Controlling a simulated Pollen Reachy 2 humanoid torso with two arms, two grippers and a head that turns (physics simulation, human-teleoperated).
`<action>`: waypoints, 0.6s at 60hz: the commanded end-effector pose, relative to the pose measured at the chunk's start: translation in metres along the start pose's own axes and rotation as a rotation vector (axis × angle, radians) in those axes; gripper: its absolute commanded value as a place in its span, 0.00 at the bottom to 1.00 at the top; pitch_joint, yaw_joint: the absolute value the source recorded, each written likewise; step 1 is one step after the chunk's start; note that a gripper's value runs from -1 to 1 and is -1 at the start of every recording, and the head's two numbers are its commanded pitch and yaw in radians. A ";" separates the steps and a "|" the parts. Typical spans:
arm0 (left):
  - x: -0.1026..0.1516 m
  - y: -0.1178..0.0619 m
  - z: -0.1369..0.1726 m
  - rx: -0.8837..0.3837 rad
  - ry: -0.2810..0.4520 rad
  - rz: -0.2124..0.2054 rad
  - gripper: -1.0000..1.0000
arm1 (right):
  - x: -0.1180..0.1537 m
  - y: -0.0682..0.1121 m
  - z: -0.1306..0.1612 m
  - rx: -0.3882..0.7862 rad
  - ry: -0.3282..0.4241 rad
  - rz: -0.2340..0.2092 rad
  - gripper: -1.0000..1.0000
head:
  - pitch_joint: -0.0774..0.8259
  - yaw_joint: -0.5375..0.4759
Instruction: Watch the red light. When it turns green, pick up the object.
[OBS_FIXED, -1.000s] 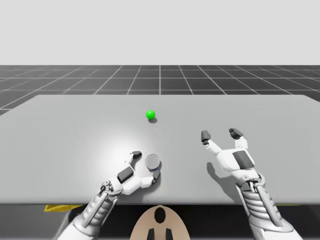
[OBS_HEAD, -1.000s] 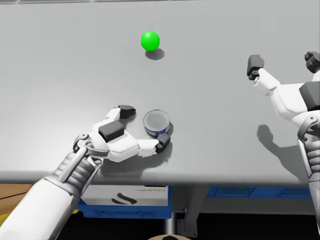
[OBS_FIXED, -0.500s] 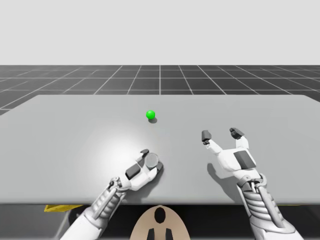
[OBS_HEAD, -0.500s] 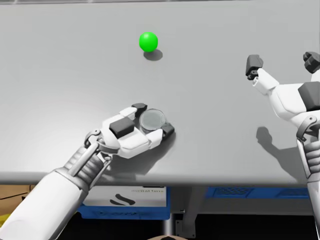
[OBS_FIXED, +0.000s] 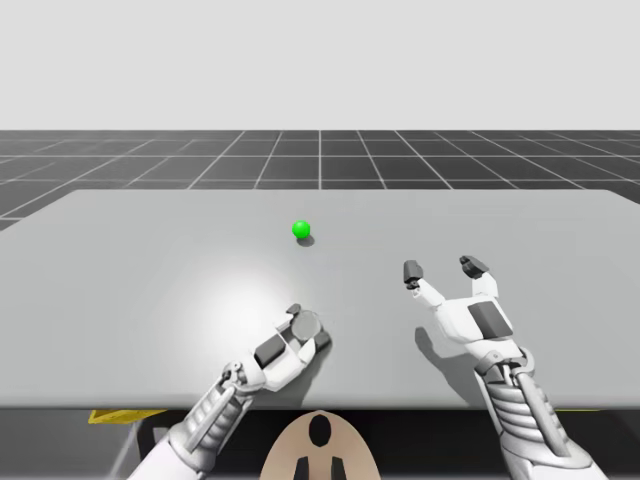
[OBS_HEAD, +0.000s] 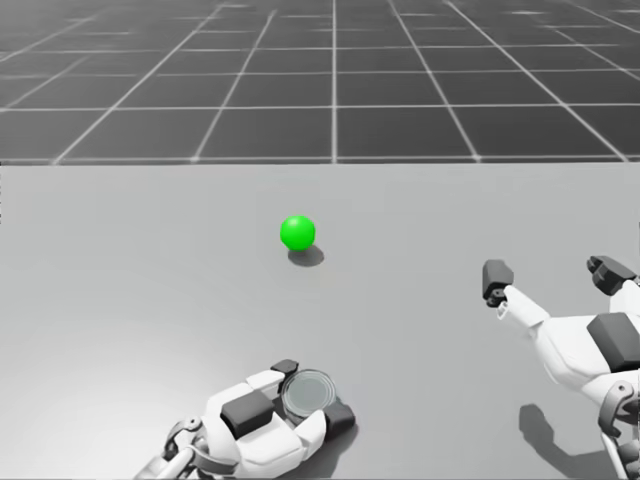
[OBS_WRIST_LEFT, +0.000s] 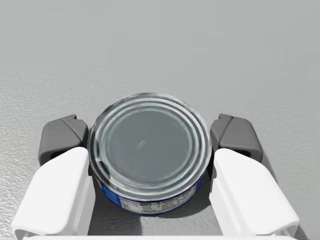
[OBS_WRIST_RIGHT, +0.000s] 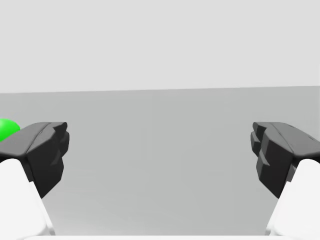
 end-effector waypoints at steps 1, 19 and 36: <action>-0.003 -0.015 -0.005 -0.041 0.007 0.032 1.00 | -0.002 0.005 0.001 -0.018 0.002 0.003 0.00 | 0.49 0.56; 0.050 -0.001 0.022 0.005 -0.073 -0.003 1.00 | -0.005 0.000 0.003 0.031 0.014 0.013 0.00 | 0.43 0.57; 0.145 0.010 0.080 0.101 -0.257 -0.090 1.00 | -0.010 0.001 0.003 0.055 0.033 0.045 0.00 | 0.40 0.57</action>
